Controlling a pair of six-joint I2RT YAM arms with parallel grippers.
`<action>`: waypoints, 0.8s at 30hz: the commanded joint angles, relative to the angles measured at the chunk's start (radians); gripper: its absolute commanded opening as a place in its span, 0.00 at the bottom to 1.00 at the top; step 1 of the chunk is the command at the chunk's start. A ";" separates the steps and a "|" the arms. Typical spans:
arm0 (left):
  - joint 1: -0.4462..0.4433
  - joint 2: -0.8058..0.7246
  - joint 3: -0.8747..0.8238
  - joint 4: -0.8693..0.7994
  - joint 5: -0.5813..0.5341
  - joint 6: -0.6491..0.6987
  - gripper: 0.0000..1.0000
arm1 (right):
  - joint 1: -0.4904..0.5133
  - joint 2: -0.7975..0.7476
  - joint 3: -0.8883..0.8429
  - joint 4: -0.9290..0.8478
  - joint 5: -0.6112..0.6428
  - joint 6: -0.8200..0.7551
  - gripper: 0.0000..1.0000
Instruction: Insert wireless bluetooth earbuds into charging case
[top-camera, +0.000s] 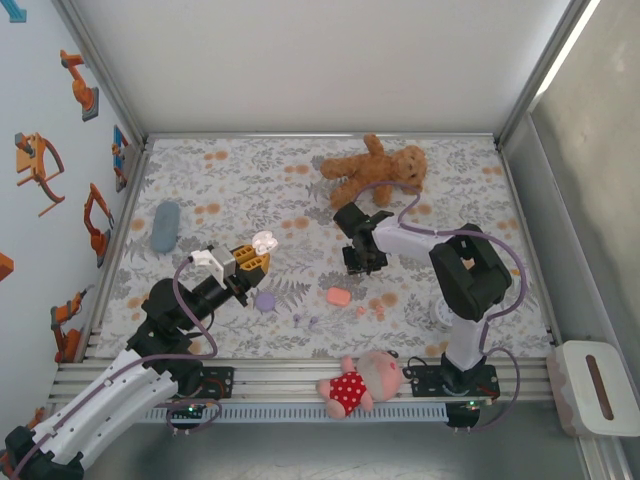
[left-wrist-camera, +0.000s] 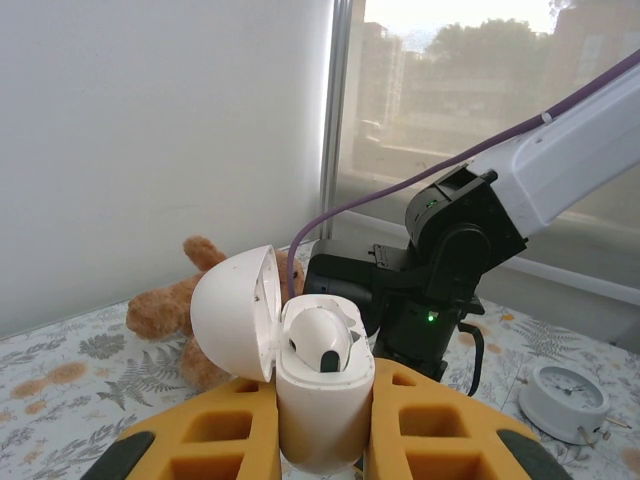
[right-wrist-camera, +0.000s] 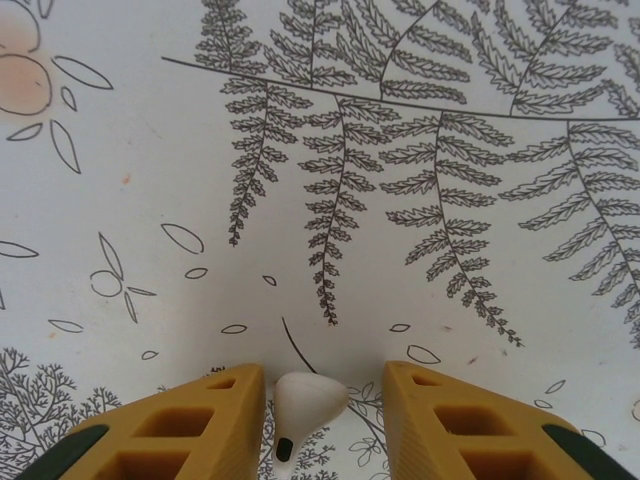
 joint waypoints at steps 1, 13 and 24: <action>-0.005 -0.005 0.003 0.014 -0.009 0.005 0.00 | -0.004 0.023 0.023 0.008 0.003 0.011 0.35; -0.005 -0.006 0.003 0.011 -0.011 0.007 0.00 | -0.003 0.045 0.013 0.030 -0.015 0.021 0.27; -0.005 -0.019 0.004 0.003 -0.013 0.006 0.00 | -0.004 0.050 0.011 0.043 -0.034 0.030 0.23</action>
